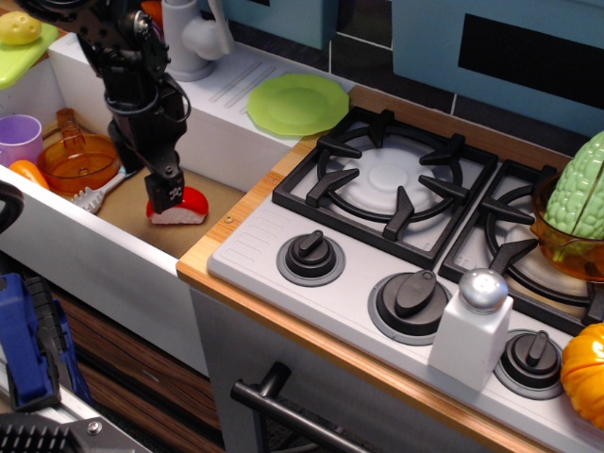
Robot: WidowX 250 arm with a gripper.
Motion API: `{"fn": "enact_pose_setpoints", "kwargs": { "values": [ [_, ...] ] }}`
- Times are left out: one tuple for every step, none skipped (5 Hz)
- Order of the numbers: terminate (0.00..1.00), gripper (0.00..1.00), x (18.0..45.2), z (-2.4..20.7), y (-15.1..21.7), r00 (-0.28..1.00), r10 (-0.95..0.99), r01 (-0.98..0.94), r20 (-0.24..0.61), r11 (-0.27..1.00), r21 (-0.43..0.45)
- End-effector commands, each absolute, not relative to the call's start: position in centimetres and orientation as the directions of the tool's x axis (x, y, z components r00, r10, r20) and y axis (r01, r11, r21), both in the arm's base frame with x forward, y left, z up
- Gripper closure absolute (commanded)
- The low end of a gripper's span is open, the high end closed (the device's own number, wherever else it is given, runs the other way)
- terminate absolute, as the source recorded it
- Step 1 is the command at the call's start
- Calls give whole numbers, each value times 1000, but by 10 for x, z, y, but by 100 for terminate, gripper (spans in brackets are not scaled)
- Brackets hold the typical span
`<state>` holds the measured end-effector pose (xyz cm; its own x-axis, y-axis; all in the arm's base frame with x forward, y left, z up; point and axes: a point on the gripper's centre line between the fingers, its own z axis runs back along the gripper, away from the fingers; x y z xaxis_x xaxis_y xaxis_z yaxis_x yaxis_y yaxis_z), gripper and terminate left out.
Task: Put sushi on plate
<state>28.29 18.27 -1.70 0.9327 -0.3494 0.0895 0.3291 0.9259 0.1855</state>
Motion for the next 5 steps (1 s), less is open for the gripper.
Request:
{"fn": "enact_pose_setpoints", "kwargs": {
  "values": [
    [0, 0, 305, -11, 198, 900, -410, 383, 149, 906, 180],
    [0, 0, 311, -26, 207, 882, -432, 407, 190, 900, 158],
    [0, 0, 306, -40, 203, 879, -412, 399, 241, 911, 103],
    [0, 0, 300, -48, 203, 864, -427, 422, 266, 903, 79],
    [0, 0, 301, -62, 207, 848, -440, 444, 295, 894, 58]
  ]
}}
